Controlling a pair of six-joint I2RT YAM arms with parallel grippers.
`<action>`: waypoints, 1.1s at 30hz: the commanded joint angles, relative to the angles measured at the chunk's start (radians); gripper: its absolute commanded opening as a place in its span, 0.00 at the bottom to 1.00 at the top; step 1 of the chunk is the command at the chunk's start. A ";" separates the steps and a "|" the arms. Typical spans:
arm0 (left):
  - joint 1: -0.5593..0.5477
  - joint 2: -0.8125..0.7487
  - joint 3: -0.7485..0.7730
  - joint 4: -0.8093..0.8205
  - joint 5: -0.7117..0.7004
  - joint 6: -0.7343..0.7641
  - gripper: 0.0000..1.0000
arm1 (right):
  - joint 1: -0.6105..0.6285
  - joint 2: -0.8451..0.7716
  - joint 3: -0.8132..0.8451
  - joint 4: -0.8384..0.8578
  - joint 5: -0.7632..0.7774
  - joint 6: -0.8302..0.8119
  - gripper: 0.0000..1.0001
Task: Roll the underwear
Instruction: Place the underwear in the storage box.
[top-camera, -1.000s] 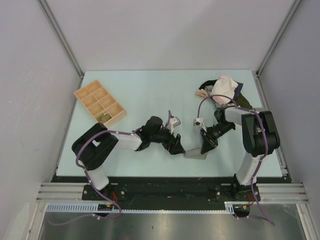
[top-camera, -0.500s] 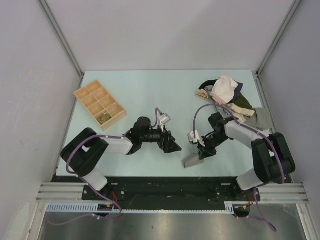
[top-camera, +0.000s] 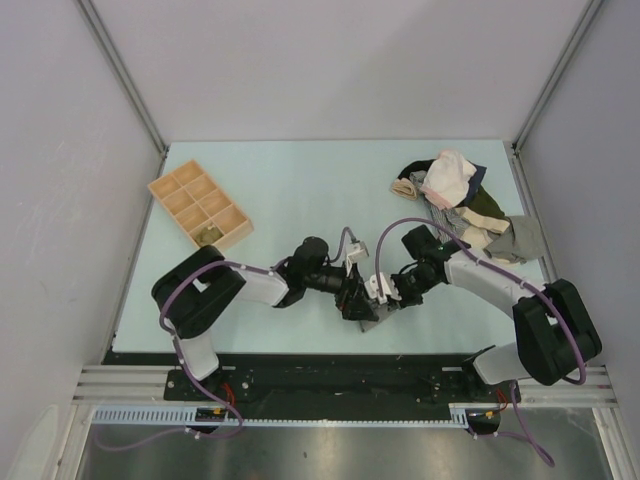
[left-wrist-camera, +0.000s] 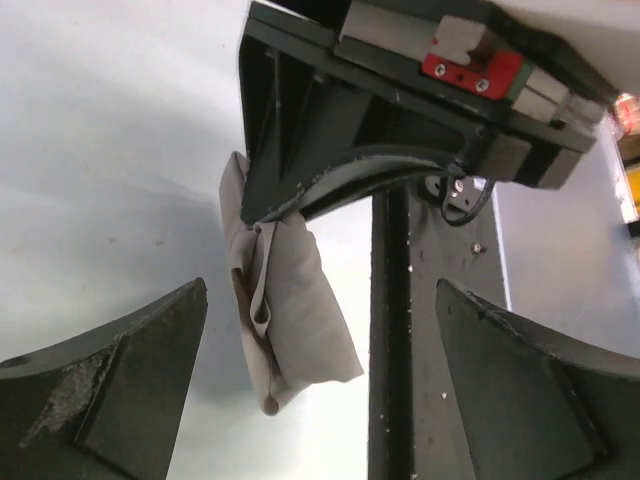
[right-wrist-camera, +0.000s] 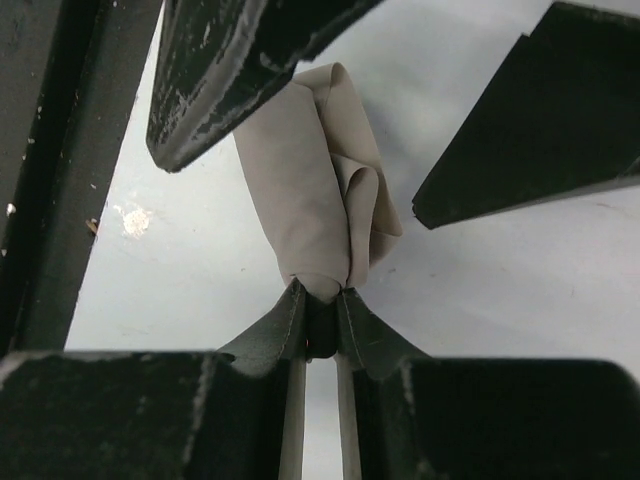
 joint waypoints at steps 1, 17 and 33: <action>-0.033 0.032 0.081 -0.113 -0.030 0.107 1.00 | 0.009 -0.036 0.001 0.035 -0.005 0.000 0.09; -0.070 0.076 0.037 0.040 -0.084 0.010 0.86 | 0.009 -0.019 0.012 0.102 -0.019 0.137 0.09; -0.057 0.041 0.086 -0.164 -0.107 0.091 0.00 | -0.021 0.001 0.084 0.062 -0.083 0.250 0.18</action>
